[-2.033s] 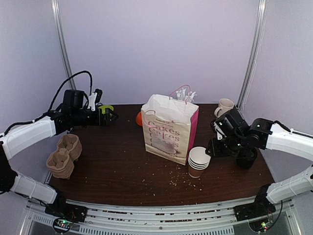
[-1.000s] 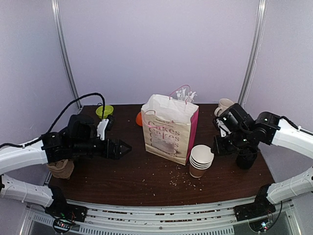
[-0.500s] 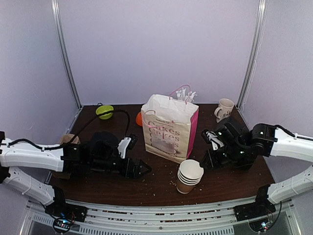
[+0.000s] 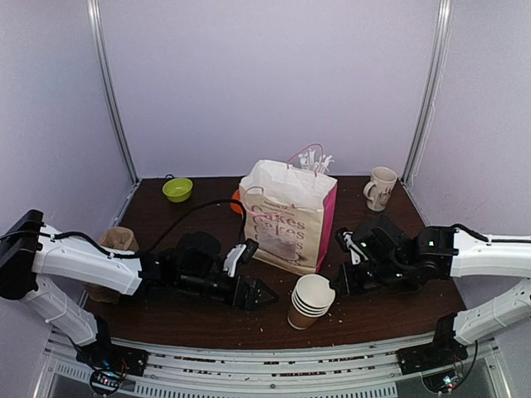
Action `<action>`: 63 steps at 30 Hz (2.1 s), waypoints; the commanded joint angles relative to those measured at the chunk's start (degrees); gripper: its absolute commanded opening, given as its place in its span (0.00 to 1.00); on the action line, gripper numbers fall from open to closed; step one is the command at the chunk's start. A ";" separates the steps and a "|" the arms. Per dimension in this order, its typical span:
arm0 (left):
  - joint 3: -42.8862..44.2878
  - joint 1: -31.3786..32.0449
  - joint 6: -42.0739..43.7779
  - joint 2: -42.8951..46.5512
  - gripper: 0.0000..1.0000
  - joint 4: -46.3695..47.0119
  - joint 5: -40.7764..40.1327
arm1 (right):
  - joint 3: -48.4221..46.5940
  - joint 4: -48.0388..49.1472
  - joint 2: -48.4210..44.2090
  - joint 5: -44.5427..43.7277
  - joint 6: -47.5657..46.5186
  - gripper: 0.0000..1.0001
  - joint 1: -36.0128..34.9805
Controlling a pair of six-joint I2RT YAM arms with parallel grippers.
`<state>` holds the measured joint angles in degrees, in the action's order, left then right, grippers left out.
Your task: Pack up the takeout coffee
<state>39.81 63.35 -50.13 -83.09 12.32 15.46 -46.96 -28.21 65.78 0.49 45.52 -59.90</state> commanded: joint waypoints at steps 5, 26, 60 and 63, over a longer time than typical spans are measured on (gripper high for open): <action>1.50 0.10 -0.18 -4.38 0.89 8.52 5.83 | 0.54 3.07 0.18 -3.43 1.82 0.00 -0.80; 4.43 0.06 -0.40 -9.02 0.84 10.82 7.65 | -1.02 2.93 0.86 -3.39 3.27 0.00 -3.62; 4.43 -1.39 -1.28 -11.70 0.34 11.34 9.41 | -6.50 -4.88 0.48 -5.82 1.92 0.43 -6.45; 4.86 -1.39 -0.91 -11.66 0.34 10.78 9.40 | -8.05 -8.62 -0.22 -6.99 1.12 0.52 -6.42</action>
<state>43.72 62.22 -51.81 -94.41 22.24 25.36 -52.16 -31.38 67.37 -4.14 47.90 -65.93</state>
